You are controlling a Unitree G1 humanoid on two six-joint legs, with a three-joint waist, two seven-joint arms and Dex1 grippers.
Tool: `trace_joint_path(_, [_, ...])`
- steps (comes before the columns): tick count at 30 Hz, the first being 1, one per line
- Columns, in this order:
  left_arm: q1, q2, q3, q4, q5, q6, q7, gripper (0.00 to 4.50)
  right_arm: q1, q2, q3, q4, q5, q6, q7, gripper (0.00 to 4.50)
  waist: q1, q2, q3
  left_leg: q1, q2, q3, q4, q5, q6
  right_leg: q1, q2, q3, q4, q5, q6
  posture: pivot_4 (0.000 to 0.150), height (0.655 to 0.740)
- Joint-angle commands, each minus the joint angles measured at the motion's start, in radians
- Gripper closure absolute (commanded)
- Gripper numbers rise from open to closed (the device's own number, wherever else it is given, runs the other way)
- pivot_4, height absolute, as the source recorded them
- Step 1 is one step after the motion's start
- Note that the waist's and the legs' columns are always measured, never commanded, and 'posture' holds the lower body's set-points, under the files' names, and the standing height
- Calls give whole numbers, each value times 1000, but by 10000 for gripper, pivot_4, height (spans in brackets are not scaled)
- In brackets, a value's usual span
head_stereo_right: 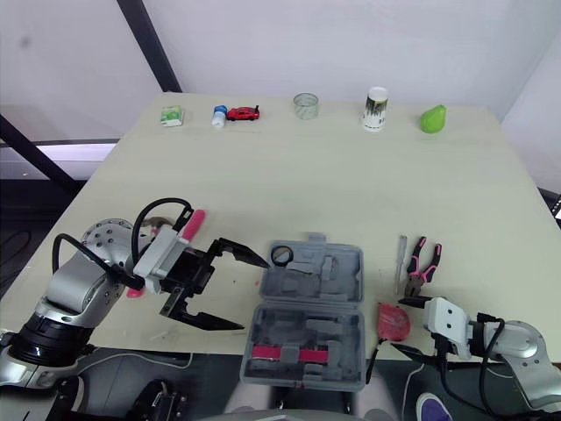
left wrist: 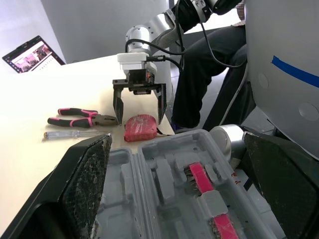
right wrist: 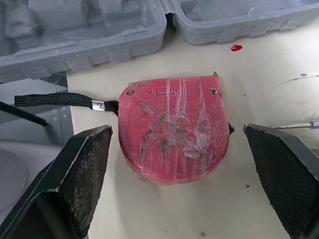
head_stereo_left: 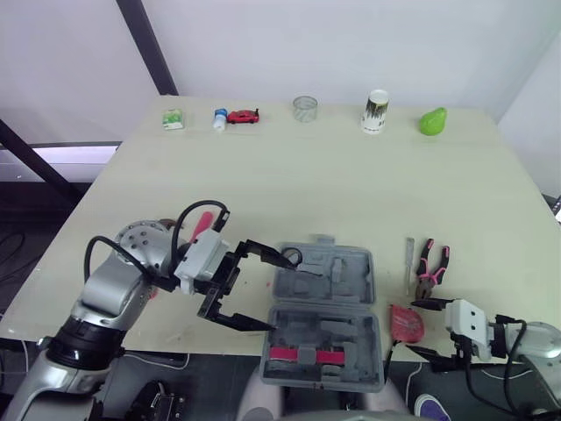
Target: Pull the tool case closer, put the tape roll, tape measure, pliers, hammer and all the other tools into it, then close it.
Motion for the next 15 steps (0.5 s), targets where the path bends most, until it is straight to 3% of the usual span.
trace_joint_path(1, [2, 8, 4, -22, 1, -18, -46, 0, 0, 0, 9, -15, -3, -1, 3, 620, 0, 0, 0, 0, 0, 0, 0, 0, 0, 0, 0, 0, 0, 0, 0, 1500, 7400])
trace_joint_path(12, [-12, 0, -5, -13, -1, -21, -46, 0, 0, 4, 21, -44, -21, 65, -22, 620, 0, 0, 0, 0, 0, 0, 0, 0, 0, 0, 0, 0, 0, 0, 0, 1500, 7400])
trace_joint_path(15, [-14, 1, -12, -9, 1, -29, -46, 0, 5, 8, 16, -52, -17, 69, -30, 7749, 0, 0, 0, 0, 0, 0, 0, 0, 0, 0, 0, 0, 0, 0, 0, 1500, 7400])
